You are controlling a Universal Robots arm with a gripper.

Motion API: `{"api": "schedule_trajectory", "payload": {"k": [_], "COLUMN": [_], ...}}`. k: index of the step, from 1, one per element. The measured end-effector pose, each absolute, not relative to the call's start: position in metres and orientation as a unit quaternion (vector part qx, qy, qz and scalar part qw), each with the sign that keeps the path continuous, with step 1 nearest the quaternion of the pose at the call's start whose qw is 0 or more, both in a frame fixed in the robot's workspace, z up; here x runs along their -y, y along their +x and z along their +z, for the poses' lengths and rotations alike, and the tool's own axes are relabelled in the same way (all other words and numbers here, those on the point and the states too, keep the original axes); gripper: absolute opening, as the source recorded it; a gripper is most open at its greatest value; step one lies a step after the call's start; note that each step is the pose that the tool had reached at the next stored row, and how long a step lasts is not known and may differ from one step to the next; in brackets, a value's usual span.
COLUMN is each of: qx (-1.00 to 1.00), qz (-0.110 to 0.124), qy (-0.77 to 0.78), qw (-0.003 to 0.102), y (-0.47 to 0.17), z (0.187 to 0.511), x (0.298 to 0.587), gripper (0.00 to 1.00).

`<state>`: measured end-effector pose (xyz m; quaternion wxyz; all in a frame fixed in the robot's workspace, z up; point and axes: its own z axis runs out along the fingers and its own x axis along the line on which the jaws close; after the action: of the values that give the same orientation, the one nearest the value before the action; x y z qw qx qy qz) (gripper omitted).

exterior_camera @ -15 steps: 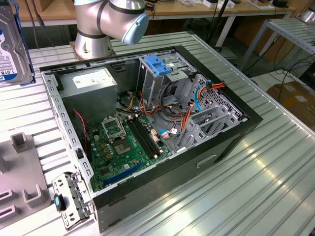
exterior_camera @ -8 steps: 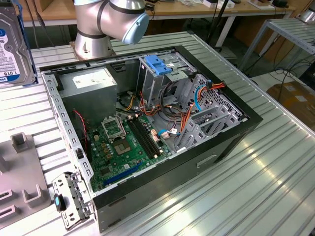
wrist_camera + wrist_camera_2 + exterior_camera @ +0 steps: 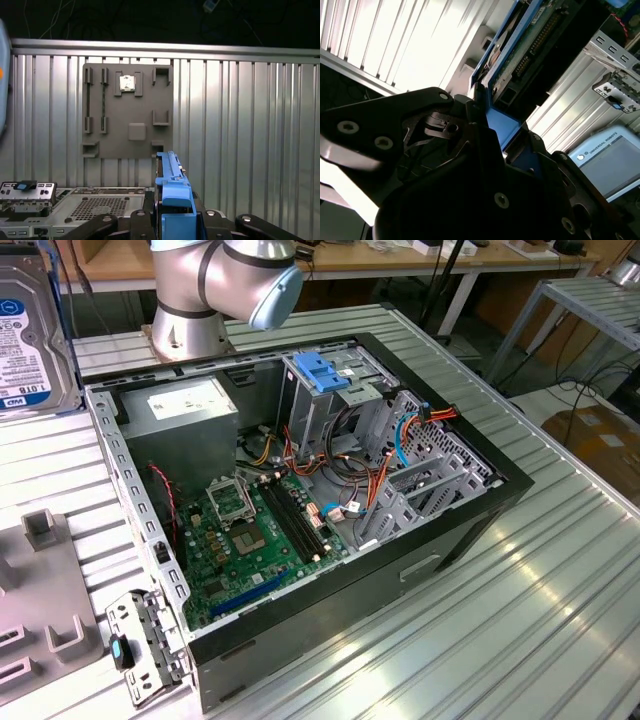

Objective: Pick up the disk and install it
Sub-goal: 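Pick up the disk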

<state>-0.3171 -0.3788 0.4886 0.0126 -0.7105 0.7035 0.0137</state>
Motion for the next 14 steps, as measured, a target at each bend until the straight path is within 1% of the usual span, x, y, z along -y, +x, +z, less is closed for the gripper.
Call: {"api": "schedule_trajectory", "payload": {"k": [14], "qx": [-0.703], "qz": [0.014], "qy": [-0.710], "qw": [0.013], "y": [-0.301], "z": [0.489], "x": [0.379], "gripper": [0.37]}}
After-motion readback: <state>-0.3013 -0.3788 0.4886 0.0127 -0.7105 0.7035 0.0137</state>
